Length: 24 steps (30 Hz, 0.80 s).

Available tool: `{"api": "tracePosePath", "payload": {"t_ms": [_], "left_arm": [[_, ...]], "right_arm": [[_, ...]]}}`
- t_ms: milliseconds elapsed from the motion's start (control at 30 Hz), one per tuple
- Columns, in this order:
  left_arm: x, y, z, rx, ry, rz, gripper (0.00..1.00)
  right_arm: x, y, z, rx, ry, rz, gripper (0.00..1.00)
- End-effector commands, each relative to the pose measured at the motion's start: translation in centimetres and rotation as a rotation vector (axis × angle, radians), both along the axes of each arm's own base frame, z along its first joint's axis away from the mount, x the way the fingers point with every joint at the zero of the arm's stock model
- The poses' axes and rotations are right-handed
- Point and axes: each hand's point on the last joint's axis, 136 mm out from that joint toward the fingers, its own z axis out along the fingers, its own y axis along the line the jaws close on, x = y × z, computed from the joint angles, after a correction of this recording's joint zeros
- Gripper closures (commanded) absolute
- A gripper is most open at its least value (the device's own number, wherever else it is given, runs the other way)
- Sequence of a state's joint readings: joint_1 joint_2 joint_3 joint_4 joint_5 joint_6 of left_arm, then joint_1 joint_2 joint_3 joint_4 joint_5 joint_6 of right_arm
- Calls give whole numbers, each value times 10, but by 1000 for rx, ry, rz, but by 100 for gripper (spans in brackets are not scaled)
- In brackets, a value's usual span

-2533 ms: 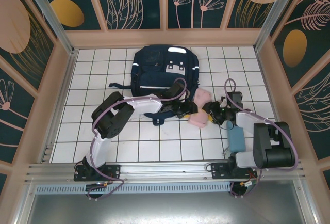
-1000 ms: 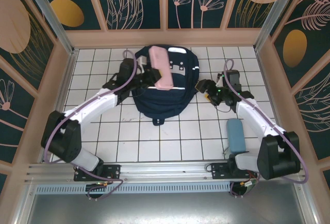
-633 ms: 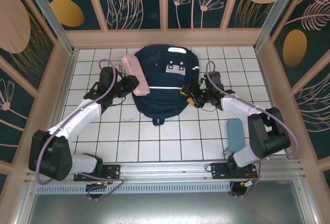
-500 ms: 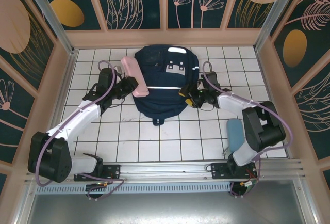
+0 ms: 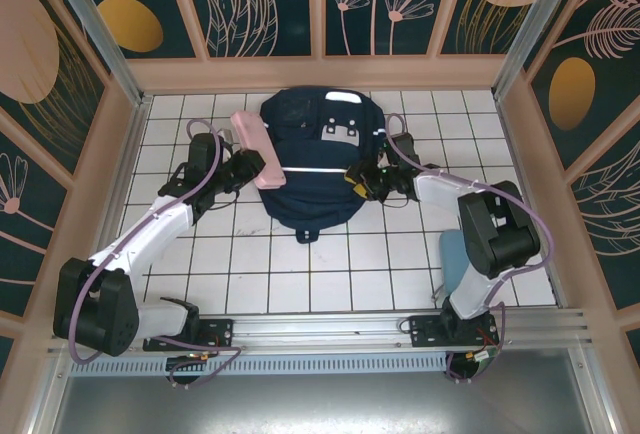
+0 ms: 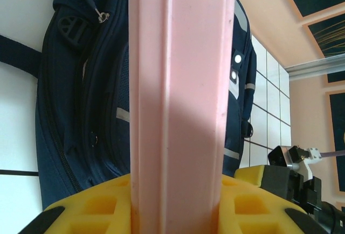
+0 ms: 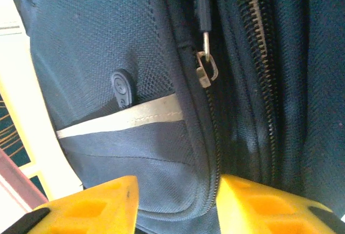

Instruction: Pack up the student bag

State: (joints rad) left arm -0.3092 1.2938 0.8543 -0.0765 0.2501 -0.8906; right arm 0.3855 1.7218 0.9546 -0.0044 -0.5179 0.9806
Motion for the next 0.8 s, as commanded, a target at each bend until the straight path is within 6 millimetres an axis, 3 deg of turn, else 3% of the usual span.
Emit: {"api": "tracePosePath", "payload": {"t_ms": [0, 133, 400, 600, 767], "left_arm": [[-1, 5, 13, 1, -53, 2, 94], [-12, 10, 10, 11, -45, 9, 96], [-46, 5, 19, -10, -84, -88, 97], [-62, -10, 30, -71, -116, -172, 98], [-79, -56, 33, -107, -127, -326, 98]], "right_arm": [[18, 8, 8, 17, -46, 1, 66], [31, 11, 37, 36, -133, -7, 76], [54, 22, 124, 116, -374, 14, 98], [69, 31, 141, 132, -407, 29, 100], [81, 35, 150, 128, -427, 29, 100]]}}
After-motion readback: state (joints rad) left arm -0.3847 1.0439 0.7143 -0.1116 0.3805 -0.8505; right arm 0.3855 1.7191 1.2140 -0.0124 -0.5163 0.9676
